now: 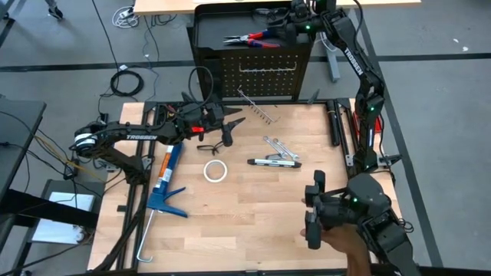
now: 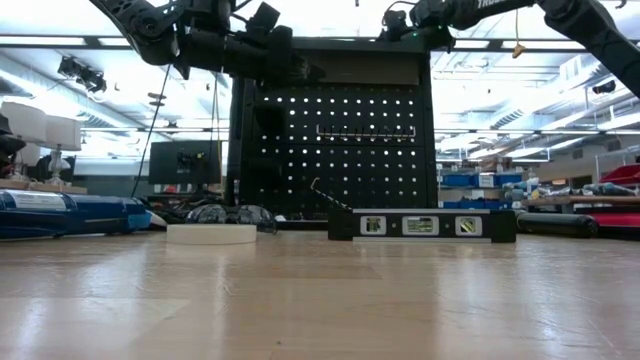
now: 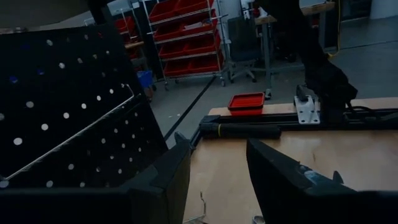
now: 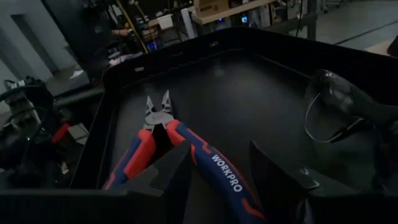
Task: Hang tools onto peg board
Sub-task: Remove the pliers from the peg board bin
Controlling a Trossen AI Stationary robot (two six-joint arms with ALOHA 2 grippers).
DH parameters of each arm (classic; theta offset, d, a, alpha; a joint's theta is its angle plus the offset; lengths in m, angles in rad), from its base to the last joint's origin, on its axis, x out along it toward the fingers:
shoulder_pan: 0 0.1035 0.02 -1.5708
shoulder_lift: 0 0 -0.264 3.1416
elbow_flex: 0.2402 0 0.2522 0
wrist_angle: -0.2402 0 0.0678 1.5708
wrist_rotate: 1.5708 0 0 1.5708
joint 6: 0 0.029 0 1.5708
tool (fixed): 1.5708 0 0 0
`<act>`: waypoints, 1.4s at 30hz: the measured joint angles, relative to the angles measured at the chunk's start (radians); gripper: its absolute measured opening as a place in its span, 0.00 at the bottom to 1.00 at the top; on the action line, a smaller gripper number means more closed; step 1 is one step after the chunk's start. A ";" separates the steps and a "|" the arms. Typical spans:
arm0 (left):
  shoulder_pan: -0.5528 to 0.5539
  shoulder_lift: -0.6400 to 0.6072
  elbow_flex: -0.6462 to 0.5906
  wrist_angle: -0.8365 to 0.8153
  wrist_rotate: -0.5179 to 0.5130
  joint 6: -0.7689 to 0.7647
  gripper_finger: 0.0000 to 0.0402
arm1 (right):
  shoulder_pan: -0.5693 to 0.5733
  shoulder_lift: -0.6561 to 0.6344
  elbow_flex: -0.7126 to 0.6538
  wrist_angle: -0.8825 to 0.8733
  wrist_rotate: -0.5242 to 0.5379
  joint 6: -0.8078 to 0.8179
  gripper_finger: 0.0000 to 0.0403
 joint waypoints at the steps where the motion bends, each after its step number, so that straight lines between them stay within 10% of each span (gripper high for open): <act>1: 0.000 0.000 0.000 -0.001 0.000 0.000 0.40 | 0.002 0.000 0.000 -0.001 0.000 -0.003 0.41; 18: 0.000 0.000 0.000 -0.002 0.000 0.001 0.40 | 0.040 -0.001 -0.001 -0.060 0.197 -0.104 0.38; 28: 0.000 0.000 0.000 -0.008 0.000 0.001 0.40 | 0.043 0.003 -0.005 0.039 -0.080 -0.082 0.38; 42: 0.000 0.000 0.000 -0.011 -0.001 0.002 0.40 | 0.039 0.001 -0.002 -0.027 0.087 -0.070 0.38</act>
